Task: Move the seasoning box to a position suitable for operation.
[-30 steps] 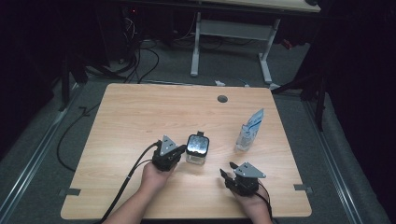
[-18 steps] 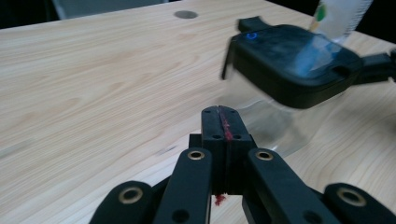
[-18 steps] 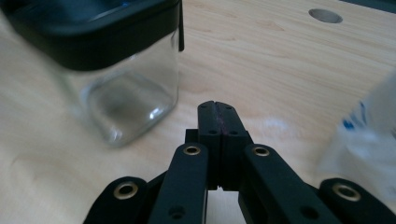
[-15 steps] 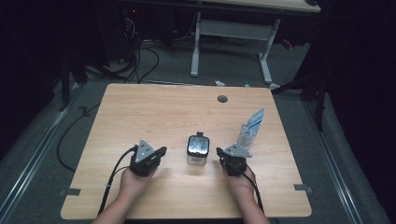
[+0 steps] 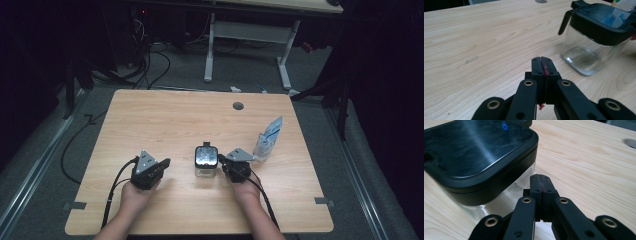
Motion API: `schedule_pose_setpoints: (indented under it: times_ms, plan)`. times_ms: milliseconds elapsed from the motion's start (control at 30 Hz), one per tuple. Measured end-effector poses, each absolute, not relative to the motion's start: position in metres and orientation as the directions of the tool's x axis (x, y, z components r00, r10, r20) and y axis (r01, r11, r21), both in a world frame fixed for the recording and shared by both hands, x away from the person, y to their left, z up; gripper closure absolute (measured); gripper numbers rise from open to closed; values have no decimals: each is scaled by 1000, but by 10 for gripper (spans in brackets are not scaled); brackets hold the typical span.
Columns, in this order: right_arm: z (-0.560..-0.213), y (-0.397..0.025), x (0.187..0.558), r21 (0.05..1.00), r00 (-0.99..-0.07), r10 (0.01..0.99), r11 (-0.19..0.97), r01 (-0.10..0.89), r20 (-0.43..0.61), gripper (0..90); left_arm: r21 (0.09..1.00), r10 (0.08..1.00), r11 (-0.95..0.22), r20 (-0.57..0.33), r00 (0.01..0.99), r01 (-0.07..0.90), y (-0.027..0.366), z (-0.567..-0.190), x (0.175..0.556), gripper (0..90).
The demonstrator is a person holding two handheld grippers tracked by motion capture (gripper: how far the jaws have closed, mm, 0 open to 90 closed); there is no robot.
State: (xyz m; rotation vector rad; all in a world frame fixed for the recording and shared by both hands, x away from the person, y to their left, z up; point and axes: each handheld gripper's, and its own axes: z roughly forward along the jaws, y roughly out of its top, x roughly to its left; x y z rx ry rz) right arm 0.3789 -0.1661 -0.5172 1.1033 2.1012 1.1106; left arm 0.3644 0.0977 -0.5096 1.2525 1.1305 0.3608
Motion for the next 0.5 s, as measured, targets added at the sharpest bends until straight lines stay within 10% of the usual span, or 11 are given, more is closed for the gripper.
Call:
schedule_pose_setpoints:
  times_ms: [500]
  plan:
    - [-513, -160, 350, 856, -571, 817, 350, 381, -80, 877, 875, 744, 281, -459, 486, 395, 79, -524, 347, 900]
